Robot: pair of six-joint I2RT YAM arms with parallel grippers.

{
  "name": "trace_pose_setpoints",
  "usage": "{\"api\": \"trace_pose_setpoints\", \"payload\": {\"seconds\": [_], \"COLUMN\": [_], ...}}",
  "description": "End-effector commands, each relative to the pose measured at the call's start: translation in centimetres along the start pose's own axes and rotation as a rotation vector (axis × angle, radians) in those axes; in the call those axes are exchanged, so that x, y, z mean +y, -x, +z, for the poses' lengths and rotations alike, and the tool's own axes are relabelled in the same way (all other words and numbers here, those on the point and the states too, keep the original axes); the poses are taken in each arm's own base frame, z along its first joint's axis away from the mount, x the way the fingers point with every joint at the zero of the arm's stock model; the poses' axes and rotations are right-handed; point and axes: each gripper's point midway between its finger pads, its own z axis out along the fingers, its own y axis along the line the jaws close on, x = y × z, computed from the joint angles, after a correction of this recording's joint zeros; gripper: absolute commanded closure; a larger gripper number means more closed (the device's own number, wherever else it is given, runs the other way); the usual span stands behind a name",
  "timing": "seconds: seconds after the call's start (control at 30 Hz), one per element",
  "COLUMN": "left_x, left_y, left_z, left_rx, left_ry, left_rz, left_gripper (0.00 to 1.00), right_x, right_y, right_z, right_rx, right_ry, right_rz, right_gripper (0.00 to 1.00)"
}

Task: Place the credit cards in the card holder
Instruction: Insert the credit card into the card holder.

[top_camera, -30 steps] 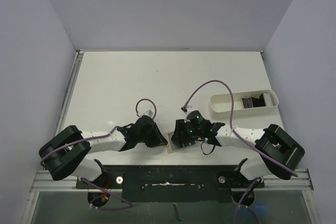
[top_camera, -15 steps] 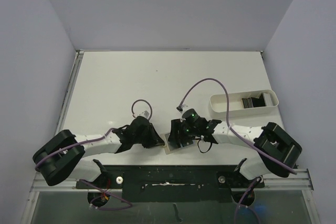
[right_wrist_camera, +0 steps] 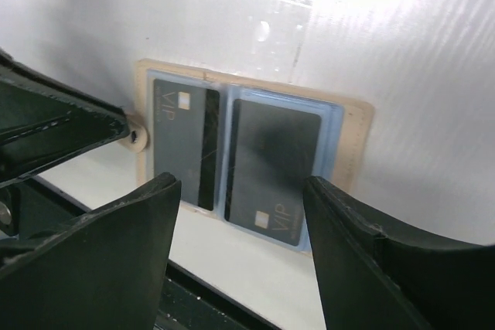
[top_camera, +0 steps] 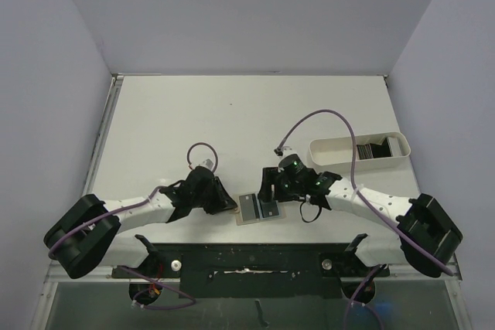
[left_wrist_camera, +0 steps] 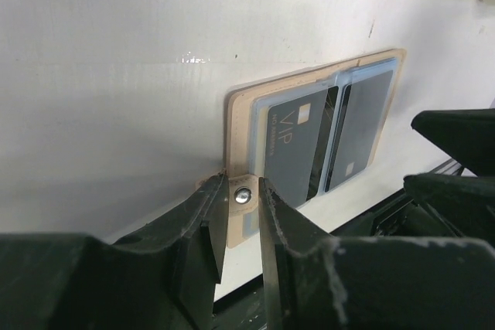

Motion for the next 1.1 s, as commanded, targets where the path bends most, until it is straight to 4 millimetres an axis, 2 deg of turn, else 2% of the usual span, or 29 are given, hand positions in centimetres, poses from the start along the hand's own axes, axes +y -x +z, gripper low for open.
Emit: {"api": "trace_pose_setpoints", "payload": {"seconds": [0.0,0.33,0.7,1.07], "left_x": [-1.7,-0.8,-1.1,-1.1], "left_y": [0.7,0.2,0.1,0.0], "left_z": [-0.4,0.2,0.3,0.2], "left_rx": [-0.006,0.01,0.018,0.018], "left_ry": [-0.043,-0.027,-0.039,-0.046], "left_rz": [0.027,0.024,0.024,0.018], "left_gripper": [0.77,0.74,0.74,0.74], "right_x": [-1.1,-1.3,-1.1,-1.9], "right_y": [0.6,-0.3,-0.7,-1.3], "right_z": [0.1,1.2,1.5,1.9], "right_rx": [-0.036,-0.01,0.0,0.026], "right_ry": [-0.021,0.024,0.045,0.0], "right_rz": [0.047,0.091,0.102,0.09], "right_gripper": [0.35,0.36,0.37,0.37]}}
